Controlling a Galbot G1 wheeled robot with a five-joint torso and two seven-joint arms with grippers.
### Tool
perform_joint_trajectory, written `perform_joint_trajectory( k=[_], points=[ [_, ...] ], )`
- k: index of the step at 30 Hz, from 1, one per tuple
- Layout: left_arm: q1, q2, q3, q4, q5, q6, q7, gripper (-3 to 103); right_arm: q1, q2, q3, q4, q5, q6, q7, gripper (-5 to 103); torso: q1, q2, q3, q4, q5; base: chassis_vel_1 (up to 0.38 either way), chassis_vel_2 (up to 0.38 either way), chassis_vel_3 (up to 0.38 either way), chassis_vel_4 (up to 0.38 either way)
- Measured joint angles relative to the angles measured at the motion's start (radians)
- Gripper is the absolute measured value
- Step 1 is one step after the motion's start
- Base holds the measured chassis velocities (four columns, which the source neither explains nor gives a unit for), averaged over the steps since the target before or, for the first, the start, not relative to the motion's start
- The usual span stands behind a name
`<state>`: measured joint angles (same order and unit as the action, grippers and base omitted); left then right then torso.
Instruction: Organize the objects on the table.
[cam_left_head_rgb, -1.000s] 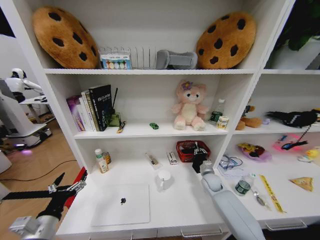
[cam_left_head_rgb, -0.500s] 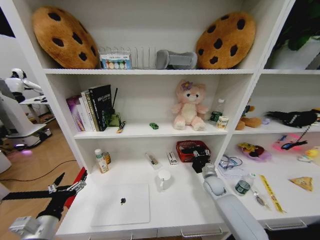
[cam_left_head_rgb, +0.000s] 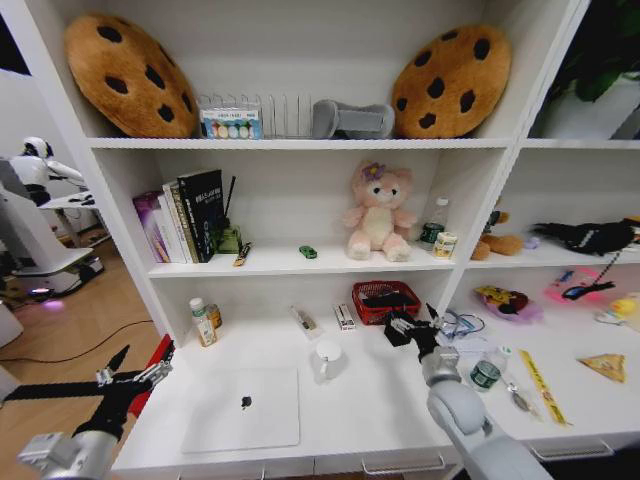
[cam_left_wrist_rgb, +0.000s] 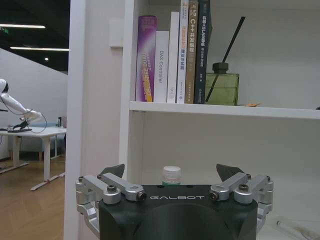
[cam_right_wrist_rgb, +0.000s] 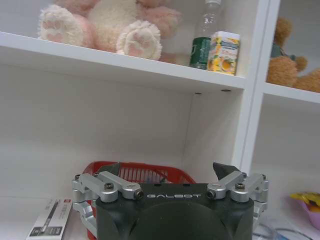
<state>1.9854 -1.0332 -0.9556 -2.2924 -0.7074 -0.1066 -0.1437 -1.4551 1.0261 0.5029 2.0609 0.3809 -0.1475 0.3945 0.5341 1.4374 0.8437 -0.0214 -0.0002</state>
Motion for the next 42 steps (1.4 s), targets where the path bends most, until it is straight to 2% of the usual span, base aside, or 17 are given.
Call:
perform_joint_trajectory(
  k=[5,10,13,15,16,19,23,25,33,40,42],
  points=[
    [0.000,0.000,0.000,0.000,0.000,0.000,0.000,100,-0.161,0.049,0.083,0.041,0.058,-0.060,0.023,100,0.000,0.000,0.000,-0.0005,0.0002,0.000,0.000,0.000,0.000],
    [0.000,0.000,0.000,0.000,0.000,0.000,0.000,100,-0.194,0.050,0.108,0.009,0.118,-0.099,0.030,100,0.000,0.000,0.000,-0.0003,0.0002,0.000,0.000,0.000,0.000],
    [0.000,0.000,0.000,0.000,0.000,0.000,0.000,100,-0.196,0.040,0.117,-0.012,0.156,-0.126,0.031,100,0.000,0.000,0.000,-0.0003,0.0003,0.000,0.000,0.000,0.000],
    [0.000,0.000,0.000,0.000,0.000,0.000,0.000,100,-0.175,0.005,0.127,-0.042,0.224,-0.190,0.021,100,0.000,0.000,0.000,-0.0002,0.0003,0.000,0.000,0.000,0.000],
    [0.000,0.000,0.000,0.000,0.000,0.000,0.000,100,-0.175,0.005,0.127,-0.042,0.224,-0.190,0.021,100,0.000,0.000,0.000,-0.0002,0.0003,0.000,0.000,0.000,0.000],
    [0.000,0.000,0.000,0.000,0.000,0.000,0.000,100,-0.132,-0.032,0.132,-0.057,0.317,-0.268,0.012,100,0.000,0.000,0.000,-0.0001,0.0003,0.000,0.000,0.000,0.000],
    [0.000,0.000,0.000,0.000,0.000,0.000,0.000,100,-0.106,-0.051,0.138,-0.062,0.378,-0.305,0.012,100,0.000,0.000,0.000,0.0000,0.0001,0.000,0.000,0.000,0.000],
    [0.000,0.000,0.000,0.000,0.000,0.000,0.000,100,-0.087,-0.065,0.138,-0.076,0.440,-0.334,0.011,100,0.000,0.000,0.000,-0.0001,0.0002,0.000,0.000,0.000,0.000],
    [0.000,0.000,0.000,0.000,0.000,0.000,0.000,100,-0.056,-0.076,0.130,-0.127,0.484,-0.345,-0.002,100,0.000,0.000,0.000,-0.0003,0.0002,0.000,0.000,0.000,0.000],
    [0.000,0.000,0.000,0.000,0.000,0.000,0.000,100,-0.031,-0.082,0.104,-0.182,0.464,-0.330,-0.020,103,0.000,0.000,0.000,-0.0003,0.0002,0.000,0.000,0.000,0.000],
    [0.000,0.000,0.000,0.000,0.000,0.000,0.000,100,-0.015,-0.084,0.091,-0.205,0.458,-0.326,-0.022,99,0.000,0.000,0.000,-0.0002,0.0002,0.000,0.000,0.000,0.000]
  ],
)
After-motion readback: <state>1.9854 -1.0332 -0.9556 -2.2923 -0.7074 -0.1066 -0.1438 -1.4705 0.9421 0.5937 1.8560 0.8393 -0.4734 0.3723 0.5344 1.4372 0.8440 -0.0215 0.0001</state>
